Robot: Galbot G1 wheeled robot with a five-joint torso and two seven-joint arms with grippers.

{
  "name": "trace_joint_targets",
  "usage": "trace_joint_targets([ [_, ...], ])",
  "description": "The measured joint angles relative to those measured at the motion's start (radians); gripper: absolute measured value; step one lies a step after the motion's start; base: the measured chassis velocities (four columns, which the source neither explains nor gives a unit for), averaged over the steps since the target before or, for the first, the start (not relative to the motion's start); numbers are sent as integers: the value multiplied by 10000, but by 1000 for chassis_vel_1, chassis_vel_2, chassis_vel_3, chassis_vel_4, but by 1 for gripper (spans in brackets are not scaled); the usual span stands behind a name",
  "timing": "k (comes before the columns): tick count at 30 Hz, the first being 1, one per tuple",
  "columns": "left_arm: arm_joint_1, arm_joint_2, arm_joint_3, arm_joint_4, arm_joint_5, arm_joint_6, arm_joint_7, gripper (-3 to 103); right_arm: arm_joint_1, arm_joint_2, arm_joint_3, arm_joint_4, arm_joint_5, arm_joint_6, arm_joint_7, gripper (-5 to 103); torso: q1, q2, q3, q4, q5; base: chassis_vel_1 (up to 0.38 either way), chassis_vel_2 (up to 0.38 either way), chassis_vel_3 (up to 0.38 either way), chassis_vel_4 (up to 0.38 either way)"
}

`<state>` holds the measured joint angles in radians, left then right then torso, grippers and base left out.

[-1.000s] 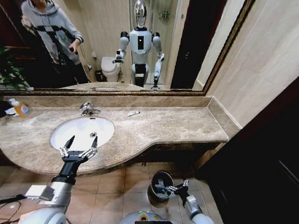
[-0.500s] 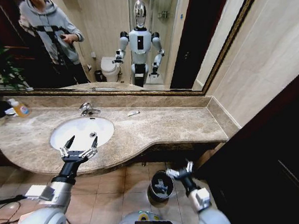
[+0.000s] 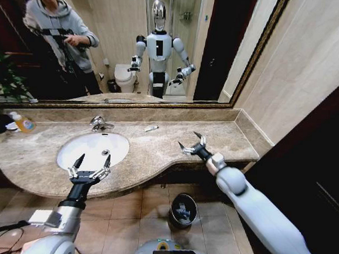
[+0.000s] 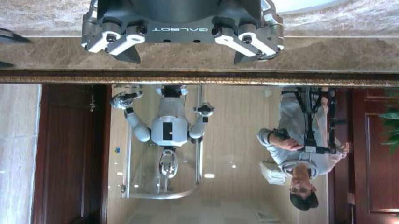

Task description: Pick up the trash from the sink and place it in the trash bin.

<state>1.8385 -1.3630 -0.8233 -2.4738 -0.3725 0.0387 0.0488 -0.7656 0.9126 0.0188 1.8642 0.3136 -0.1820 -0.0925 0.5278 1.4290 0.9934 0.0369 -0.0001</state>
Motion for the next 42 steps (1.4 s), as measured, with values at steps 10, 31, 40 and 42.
trace_joint_targets([
  [10, 0, 1, 1, 0, 0, 0, 1, 100, 3107, 1856, -2860, -2069, -246, -679, -424, 100, -2, 0, -1, 1, -3, 0, 0, 0, 0],
  [31, 0, 1, 0, -1, 1, 0, 0, 100, 5739, 5648, -3789, -7780, -1278, 50, -793, 100, -2, 1, -2, 0, -4, 0, 0, 0, 0],
  [40, 0, 1, 0, 0, 0, 0, 0, 100, 5255, 6039, -2798, -8538, -594, -220, 342, 100, -3, 2, -3, -7, 2, 0, 0, 0, 0],
  [42, 0, 1, 1, 0, 0, 0, 0, 100, 5215, 6329, -2616, -8964, -252, -226, 701, 100, -3, 1, -2, -1, 2, 0, 0, 0, 0],
])
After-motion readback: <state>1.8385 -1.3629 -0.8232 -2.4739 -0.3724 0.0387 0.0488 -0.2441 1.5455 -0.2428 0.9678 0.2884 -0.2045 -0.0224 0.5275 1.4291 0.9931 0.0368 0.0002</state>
